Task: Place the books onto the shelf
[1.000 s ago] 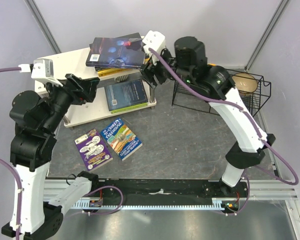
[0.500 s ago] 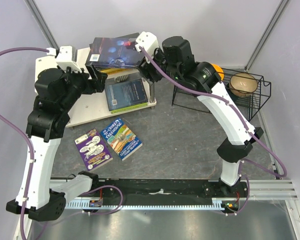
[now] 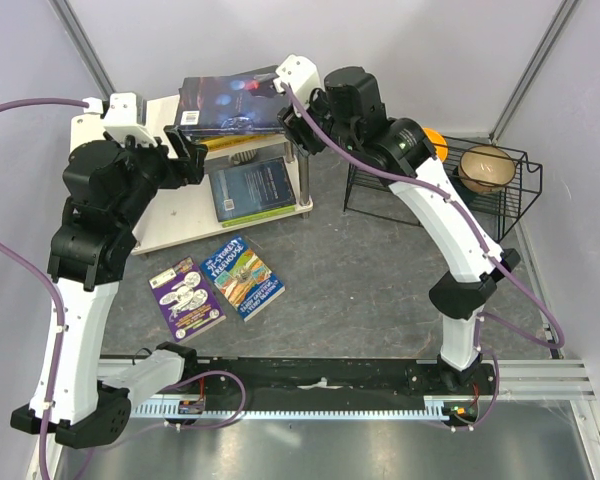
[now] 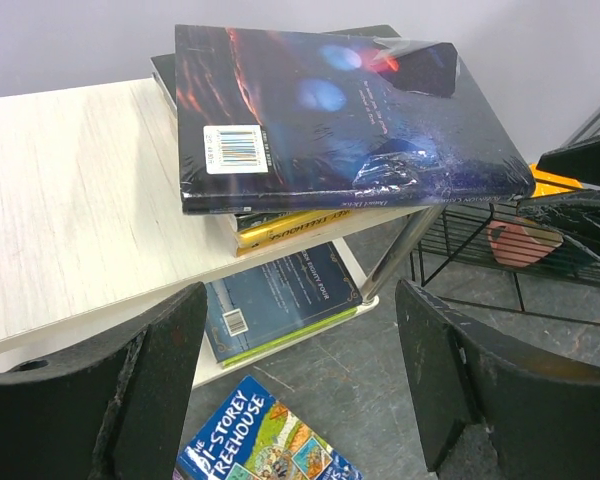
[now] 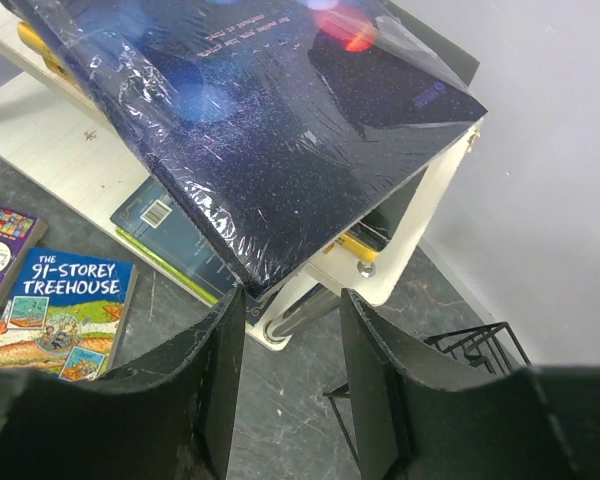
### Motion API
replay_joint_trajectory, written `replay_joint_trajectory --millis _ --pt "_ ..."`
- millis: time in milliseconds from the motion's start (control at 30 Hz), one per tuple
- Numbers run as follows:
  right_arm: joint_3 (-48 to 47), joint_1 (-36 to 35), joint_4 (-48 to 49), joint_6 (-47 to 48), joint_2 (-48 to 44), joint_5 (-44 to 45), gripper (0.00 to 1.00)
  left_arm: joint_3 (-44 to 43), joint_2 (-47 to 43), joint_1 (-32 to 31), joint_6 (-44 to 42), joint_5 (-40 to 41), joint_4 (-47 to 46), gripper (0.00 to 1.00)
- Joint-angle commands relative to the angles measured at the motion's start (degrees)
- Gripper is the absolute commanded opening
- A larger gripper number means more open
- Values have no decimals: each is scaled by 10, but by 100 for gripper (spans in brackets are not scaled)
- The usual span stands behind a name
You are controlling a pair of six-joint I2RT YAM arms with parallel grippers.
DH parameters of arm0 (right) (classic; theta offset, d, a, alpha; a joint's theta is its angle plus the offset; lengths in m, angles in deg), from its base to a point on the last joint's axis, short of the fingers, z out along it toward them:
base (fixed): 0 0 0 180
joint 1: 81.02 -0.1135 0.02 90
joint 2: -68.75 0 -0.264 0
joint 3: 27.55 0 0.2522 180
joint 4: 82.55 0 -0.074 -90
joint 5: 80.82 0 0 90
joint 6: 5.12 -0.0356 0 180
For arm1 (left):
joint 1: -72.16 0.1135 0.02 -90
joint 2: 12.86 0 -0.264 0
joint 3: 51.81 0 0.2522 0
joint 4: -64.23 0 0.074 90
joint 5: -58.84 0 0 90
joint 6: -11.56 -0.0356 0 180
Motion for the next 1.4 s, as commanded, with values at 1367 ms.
replay_joint_trajectory --millis 1367 --pt "36 49 132 -36 -21 -67 58 -52 106 85 56 -148 -55 77"
